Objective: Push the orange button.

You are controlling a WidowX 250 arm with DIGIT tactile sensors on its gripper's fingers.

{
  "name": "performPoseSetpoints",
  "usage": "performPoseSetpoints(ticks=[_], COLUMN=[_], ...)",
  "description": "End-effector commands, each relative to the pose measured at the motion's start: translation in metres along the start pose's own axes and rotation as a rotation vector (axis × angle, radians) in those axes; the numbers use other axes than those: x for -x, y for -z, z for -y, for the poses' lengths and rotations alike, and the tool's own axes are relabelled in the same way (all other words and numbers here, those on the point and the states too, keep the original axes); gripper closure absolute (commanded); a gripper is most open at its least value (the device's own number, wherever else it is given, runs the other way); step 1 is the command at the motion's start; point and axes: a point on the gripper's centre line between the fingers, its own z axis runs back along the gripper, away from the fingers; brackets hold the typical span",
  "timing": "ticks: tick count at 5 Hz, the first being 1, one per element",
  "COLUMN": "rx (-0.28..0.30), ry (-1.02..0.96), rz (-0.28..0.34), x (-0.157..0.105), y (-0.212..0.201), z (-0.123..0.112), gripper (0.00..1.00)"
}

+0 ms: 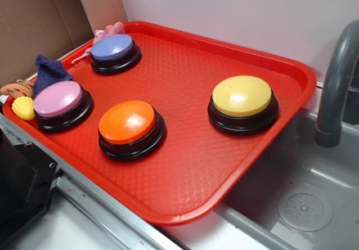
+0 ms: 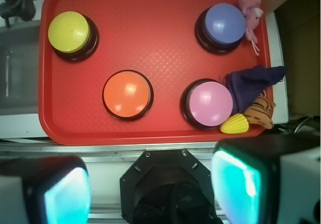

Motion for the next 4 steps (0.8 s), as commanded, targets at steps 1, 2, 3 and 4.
performPoseSetpoints(ticks=[1,2,3,4], rx=[0.000,0.011,-0.045,-0.023], ry=[0.000,0.200,0.357,0.411], rz=[0.000,-0.041,-0.036,-0.002], x=[0.000,-0.027,-0.043,-0.048], y=[0.000,0.054,0.096,0.138], z=[0.000,0.038,0.065,0.062], gripper=[0.00,0.00,0.00,0.00])
